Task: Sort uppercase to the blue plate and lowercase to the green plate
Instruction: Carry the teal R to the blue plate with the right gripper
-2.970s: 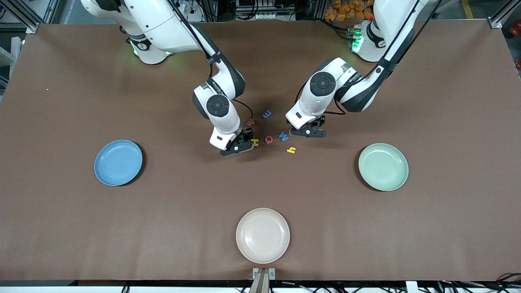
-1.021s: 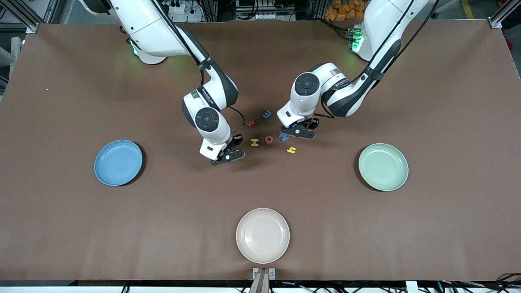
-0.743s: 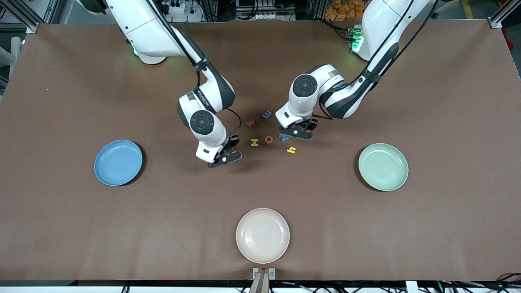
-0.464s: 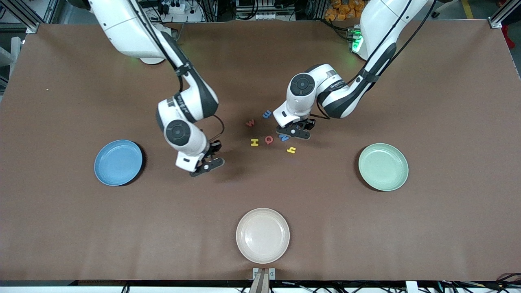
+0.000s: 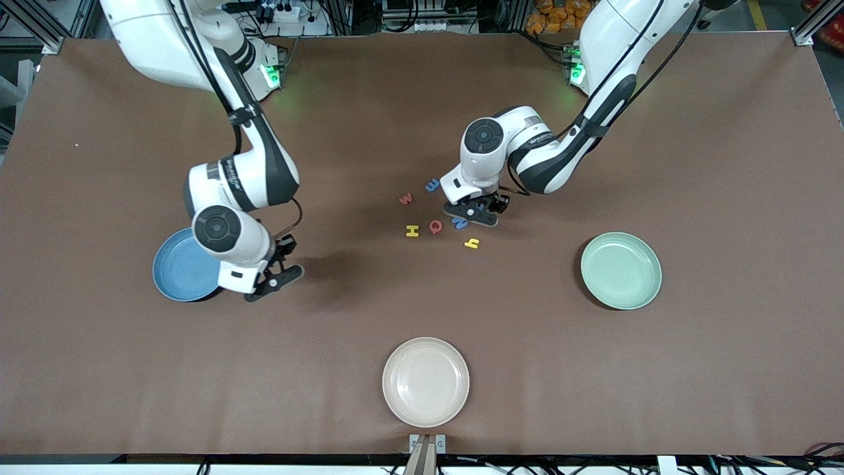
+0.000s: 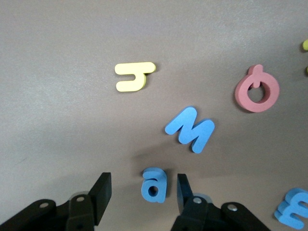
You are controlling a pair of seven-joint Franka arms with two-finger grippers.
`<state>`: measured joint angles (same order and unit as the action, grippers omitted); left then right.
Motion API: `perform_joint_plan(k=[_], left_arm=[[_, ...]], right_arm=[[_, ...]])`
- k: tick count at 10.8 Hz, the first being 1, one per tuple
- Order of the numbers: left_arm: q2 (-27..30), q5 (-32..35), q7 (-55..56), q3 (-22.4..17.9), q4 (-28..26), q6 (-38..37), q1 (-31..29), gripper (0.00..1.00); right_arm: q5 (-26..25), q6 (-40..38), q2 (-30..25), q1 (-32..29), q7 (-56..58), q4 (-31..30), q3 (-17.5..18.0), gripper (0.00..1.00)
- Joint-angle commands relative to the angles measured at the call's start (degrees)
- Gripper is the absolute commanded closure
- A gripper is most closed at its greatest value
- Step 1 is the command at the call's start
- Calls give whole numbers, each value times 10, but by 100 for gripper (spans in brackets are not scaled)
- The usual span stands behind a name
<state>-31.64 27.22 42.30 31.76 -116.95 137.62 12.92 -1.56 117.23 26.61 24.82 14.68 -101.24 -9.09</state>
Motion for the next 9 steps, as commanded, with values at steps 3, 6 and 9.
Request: perform_joint_plan(k=[3,6,9], left_arm=[[-14,17,12,-1,7,25,-4,37],[-13,16,10,-1,2,25,-9,37],[-11,14,12,-1,0,25,-10,37]], right_arm=[[-20,-28,-27,-47,135,-12,-38,87],[-33,-22,-17,-105,213,-19,-41,87],[-47,8,-8,-128,224,-48,-46,86]])
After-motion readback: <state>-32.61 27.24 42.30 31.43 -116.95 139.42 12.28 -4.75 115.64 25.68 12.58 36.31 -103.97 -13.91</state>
